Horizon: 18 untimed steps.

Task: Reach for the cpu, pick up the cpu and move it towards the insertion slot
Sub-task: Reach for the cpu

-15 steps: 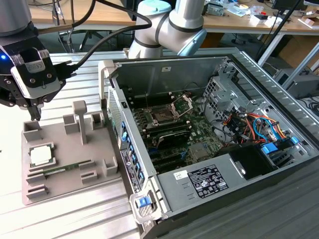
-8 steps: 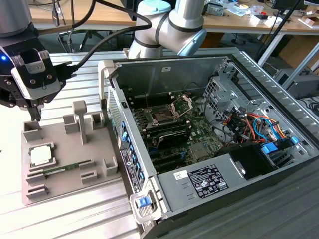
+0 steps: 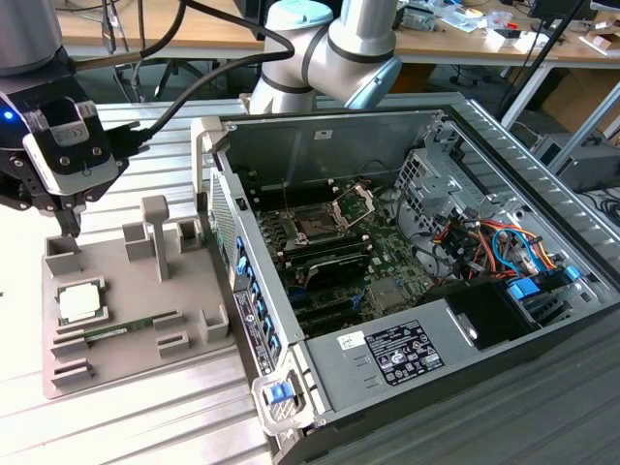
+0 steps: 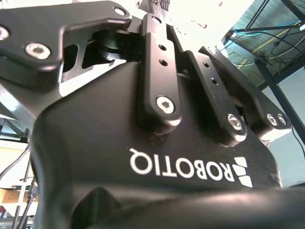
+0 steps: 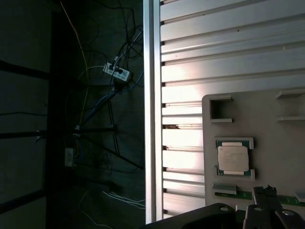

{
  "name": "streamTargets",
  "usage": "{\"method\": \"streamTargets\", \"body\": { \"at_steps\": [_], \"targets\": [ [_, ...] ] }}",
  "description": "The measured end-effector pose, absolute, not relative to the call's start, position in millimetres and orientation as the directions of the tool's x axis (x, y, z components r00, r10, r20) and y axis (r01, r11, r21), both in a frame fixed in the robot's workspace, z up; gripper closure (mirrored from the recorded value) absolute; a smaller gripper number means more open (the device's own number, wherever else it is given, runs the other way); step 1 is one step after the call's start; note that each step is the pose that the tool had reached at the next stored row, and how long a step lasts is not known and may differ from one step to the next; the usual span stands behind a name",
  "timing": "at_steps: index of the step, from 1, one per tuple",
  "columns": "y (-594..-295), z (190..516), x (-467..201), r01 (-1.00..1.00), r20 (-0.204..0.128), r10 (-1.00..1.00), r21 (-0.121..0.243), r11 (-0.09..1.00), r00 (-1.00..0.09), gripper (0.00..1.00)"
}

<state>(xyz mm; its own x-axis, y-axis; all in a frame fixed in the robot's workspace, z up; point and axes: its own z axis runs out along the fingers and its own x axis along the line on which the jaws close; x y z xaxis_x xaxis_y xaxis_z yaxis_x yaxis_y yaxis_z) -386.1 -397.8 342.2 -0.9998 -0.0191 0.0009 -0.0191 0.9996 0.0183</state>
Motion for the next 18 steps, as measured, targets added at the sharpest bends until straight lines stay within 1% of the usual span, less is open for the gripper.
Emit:
{"method": "streamTargets", "body": {
  "at_steps": [18],
  "targets": [
    [-397.8, 338.2, -386.1, -0.019, 0.001, -0.019, 0.015, 1.0, -1.0, 0.9]
  ]
}}
